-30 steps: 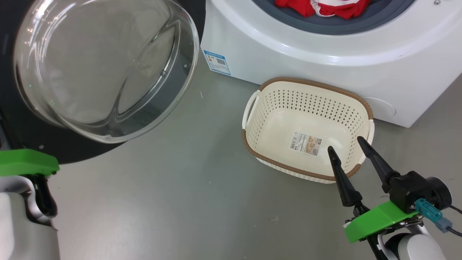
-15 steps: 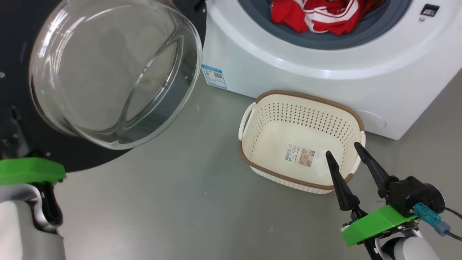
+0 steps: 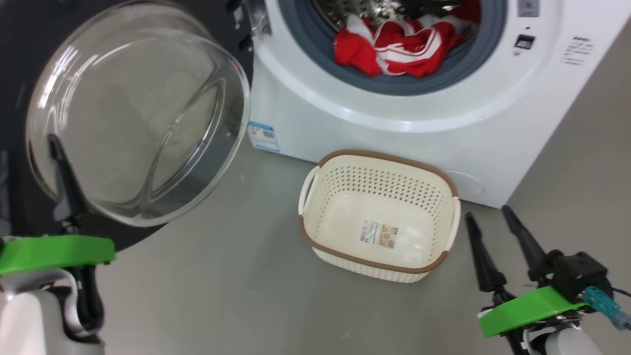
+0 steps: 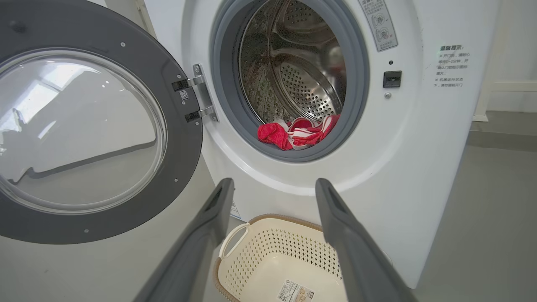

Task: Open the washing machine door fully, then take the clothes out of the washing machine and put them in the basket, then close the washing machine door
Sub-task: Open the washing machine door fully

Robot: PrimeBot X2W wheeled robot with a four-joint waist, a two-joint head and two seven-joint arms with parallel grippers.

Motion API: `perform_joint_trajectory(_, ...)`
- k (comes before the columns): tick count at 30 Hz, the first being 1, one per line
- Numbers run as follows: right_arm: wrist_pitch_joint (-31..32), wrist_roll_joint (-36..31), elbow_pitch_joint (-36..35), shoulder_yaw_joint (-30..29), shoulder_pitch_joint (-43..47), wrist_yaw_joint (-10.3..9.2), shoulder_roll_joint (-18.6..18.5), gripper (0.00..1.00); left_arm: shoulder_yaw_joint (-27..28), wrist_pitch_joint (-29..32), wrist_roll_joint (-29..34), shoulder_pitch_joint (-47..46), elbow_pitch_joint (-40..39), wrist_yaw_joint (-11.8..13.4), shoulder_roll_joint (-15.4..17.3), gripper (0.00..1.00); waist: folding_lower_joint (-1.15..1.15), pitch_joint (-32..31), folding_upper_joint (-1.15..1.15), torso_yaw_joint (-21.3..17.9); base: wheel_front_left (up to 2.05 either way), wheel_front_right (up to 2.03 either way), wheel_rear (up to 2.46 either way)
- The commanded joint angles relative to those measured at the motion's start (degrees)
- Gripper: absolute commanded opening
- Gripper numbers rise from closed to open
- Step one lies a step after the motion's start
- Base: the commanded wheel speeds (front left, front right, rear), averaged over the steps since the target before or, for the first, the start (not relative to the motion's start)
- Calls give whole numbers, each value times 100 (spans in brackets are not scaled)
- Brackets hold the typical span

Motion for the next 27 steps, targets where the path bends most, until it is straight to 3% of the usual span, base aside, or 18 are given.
perform_joint_trajectory(1,-111,69,-56,17,-210,35,7,100,5,60,-91,85,-385,-83,145,100,0,-213,0,-230,0,0,0)
perform_joint_trajectory(6,-214,98,90,-190,-284,35,7,100,-323,27,-242,387,-927,-197,117,100,0,-329,0,-496,0,0,0)
perform_joint_trajectory(14,-262,-58,112,-442,-284,35,7,100,-741,73,-366,799,-1124,-343,127,100,0,-448,0,-904,0,0,0)
perform_joint_trajectory(27,-273,-588,-548,-719,-75,35,7,100,-1287,-16,-298,1408,-1258,-459,271,100,0,-430,0,-1647,0,0,0)
